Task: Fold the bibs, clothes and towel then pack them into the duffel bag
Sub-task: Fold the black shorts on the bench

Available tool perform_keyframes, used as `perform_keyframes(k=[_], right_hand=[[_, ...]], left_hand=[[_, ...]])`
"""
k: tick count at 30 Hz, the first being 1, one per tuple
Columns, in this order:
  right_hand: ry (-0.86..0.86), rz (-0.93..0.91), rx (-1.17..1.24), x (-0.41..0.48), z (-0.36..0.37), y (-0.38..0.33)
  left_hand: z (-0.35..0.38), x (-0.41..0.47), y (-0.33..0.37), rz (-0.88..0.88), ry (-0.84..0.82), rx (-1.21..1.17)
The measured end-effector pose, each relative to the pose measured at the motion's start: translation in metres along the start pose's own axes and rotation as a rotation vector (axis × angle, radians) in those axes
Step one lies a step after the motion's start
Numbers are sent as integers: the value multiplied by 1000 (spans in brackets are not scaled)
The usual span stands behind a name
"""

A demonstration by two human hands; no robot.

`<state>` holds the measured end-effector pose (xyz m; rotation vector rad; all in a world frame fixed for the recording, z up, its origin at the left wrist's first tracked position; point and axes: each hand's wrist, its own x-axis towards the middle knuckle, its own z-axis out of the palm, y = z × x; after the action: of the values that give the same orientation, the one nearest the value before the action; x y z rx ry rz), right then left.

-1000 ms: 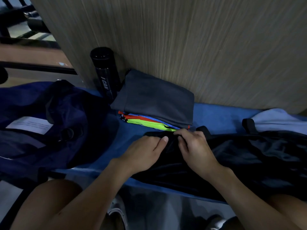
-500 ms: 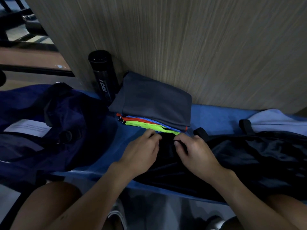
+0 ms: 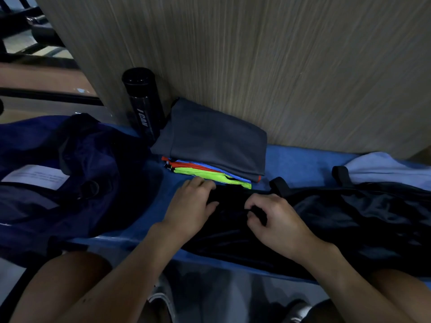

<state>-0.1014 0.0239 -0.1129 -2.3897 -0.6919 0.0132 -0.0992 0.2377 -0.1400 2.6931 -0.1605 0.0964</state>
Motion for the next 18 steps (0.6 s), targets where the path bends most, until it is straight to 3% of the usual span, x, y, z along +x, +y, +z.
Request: perform_keyframes(k=[6,13,18], right_hand=[[-38,-22,1,-18,-11,2],[15,-91,2,-37,-23,2],[167,-97,-5,-34,-13,5]], left_hand=[[2,1,-3,-89,0,-96],[-6,-4,3,11,137,-309],[-18,-4,17,-68,117,-724]])
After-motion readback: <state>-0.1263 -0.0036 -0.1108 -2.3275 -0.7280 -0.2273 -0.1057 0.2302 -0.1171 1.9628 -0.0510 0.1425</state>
